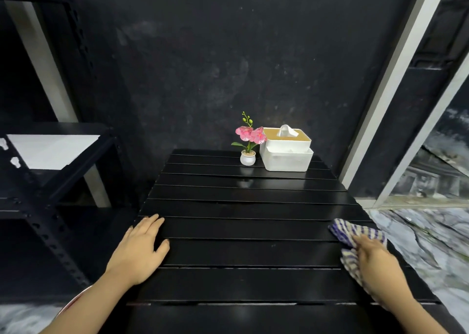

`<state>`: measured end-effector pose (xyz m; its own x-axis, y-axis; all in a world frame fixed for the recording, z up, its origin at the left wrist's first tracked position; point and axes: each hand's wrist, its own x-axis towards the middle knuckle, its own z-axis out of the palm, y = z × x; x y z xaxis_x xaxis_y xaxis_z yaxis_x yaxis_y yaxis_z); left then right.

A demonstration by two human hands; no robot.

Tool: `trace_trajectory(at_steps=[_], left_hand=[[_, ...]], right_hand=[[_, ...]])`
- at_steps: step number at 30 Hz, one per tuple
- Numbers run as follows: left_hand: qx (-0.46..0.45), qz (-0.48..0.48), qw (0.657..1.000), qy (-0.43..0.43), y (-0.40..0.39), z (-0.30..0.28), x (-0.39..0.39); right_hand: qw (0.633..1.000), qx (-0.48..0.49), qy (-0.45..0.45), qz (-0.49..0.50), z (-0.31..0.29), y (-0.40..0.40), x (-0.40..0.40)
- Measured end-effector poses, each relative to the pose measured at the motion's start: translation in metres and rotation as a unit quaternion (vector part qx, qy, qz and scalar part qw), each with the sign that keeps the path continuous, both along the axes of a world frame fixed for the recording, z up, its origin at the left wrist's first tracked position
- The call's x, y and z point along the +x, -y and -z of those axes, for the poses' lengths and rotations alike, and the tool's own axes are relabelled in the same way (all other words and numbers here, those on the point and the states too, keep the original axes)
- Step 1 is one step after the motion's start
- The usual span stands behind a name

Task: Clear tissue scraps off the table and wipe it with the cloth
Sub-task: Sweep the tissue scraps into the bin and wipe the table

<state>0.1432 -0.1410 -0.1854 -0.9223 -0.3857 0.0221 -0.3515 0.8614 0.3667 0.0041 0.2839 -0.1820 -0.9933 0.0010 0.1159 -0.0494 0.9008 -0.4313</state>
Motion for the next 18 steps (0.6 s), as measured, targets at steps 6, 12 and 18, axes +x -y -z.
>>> trace_trajectory(at_steps=[6, 12, 18], left_hand=[[-0.01, 0.001, 1.0, -0.006, 0.0, 0.003, -0.002], [-0.008, 0.004, 1.0, -0.007, 0.001, 0.003, -0.003], [-0.008, 0.001, 1.0, -0.007, 0.001, 0.004, -0.002]], right_hand=[[0.999, -0.009, 0.009, -0.033, -0.009, 0.055, -0.029], [0.987, 0.018, 0.011, -0.159, 0.003, 0.148, -0.037], [0.968, 0.032, 0.001, -0.249, 0.011, 0.225, -0.015]])
